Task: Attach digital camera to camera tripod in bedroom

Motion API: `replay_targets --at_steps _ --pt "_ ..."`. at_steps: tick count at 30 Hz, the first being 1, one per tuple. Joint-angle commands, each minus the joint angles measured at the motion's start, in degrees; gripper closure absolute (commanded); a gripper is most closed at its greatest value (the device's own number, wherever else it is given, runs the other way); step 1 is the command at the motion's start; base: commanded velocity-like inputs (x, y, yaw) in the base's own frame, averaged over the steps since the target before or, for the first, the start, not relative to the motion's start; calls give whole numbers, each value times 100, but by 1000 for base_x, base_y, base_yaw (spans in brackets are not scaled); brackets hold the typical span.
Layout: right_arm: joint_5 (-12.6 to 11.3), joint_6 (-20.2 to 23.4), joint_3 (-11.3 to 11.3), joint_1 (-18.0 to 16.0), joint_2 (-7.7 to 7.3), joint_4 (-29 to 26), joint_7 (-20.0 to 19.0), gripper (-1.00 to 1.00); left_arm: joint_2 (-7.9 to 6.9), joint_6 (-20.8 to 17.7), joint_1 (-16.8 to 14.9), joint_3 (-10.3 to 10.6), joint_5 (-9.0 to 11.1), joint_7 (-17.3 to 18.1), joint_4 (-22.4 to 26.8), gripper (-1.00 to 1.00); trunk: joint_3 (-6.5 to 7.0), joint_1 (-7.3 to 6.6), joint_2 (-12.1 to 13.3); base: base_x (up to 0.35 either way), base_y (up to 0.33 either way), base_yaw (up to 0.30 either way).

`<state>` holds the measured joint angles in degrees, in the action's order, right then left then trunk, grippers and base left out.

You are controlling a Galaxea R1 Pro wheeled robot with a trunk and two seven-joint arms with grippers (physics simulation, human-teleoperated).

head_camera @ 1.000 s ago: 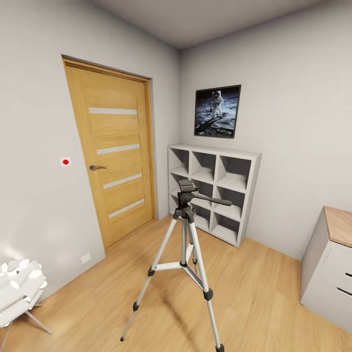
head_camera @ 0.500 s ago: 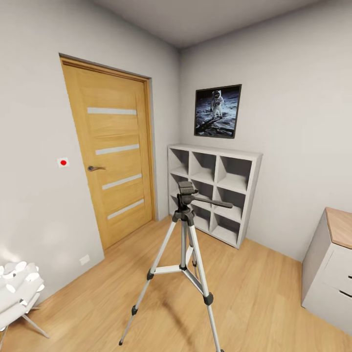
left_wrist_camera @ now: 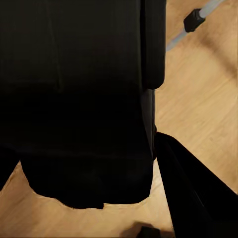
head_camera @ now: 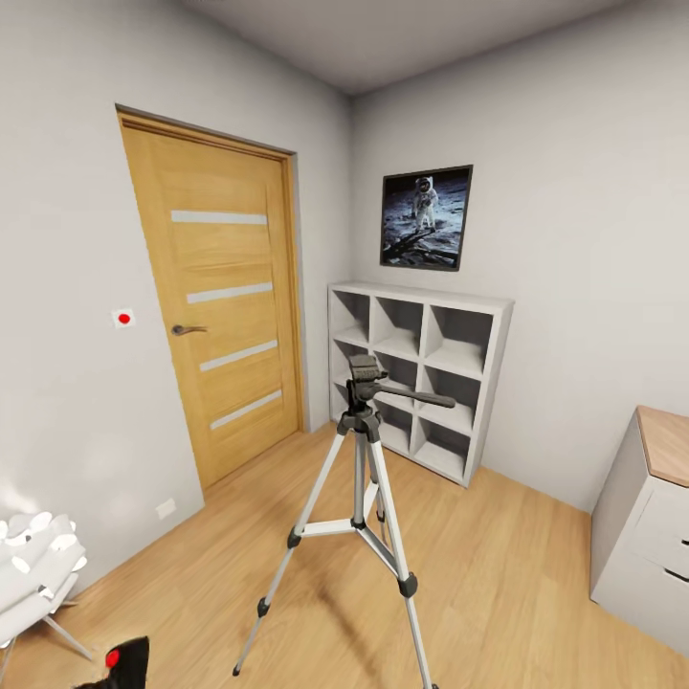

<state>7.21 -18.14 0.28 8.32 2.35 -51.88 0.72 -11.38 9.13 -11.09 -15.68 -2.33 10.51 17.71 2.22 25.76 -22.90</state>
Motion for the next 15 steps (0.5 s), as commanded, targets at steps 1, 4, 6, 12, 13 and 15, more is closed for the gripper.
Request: replay_targets --at_steps 1,4,6,12,13,15 --pt "53 -6 -8 3 2 2 7 -100 1 -514 -15 -43 -46 46 565 100 -2 2 -2 0 0 0" --pt "52 -6 -10 3 2 8 7 -100 15 -2015 -34 -41 -42 54 2170 100 -2 2 -2 0 0 0" --pt "52 -6 -10 3 2 10 7 -100 45 -3292 -48 -41 -39 67 3568 100 -2 2 -2 0 0 0" --pt "57 -6 -10 3 1 97 7 -100 53 -5518 -546 -42 103 323 5848 100 -2 2 -2 0 0 0" --pt "58 -6 -10 3 -2 116 7 -100 24 -5838 -793 -45 224 445 5999 100 -2 2 -2 0 0 0" --pt "57 -6 -10 3 -2 134 7 -100 -68 -6246 -1197 -51 435 629 6121 100 -2 2 -2 0 0 0"
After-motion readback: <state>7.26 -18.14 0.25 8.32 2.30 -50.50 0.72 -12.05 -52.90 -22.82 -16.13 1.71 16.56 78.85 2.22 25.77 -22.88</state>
